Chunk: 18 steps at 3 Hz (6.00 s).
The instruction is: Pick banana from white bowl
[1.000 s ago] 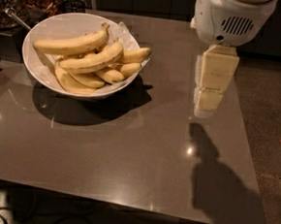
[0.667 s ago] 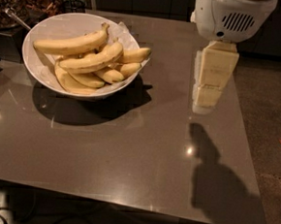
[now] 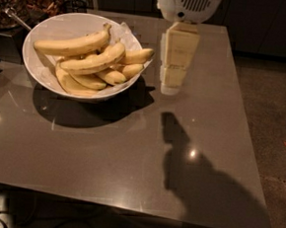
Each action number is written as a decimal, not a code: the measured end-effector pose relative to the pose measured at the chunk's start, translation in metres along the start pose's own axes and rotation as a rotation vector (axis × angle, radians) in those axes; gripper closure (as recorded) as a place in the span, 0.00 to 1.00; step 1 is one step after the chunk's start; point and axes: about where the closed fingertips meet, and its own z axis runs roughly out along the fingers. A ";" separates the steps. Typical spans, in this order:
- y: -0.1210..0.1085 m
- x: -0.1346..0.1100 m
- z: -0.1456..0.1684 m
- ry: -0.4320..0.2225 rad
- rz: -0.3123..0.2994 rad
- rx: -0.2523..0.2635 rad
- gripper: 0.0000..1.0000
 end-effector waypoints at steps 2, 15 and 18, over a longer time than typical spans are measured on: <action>-0.026 -0.035 0.046 -0.005 -0.032 -0.085 0.14; -0.061 -0.110 0.136 0.083 -0.353 -0.138 0.44; -0.065 -0.113 0.132 0.061 -0.339 -0.109 1.00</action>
Offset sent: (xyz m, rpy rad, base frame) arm 0.0370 0.0403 -0.0584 -0.0854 0.2163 0.0330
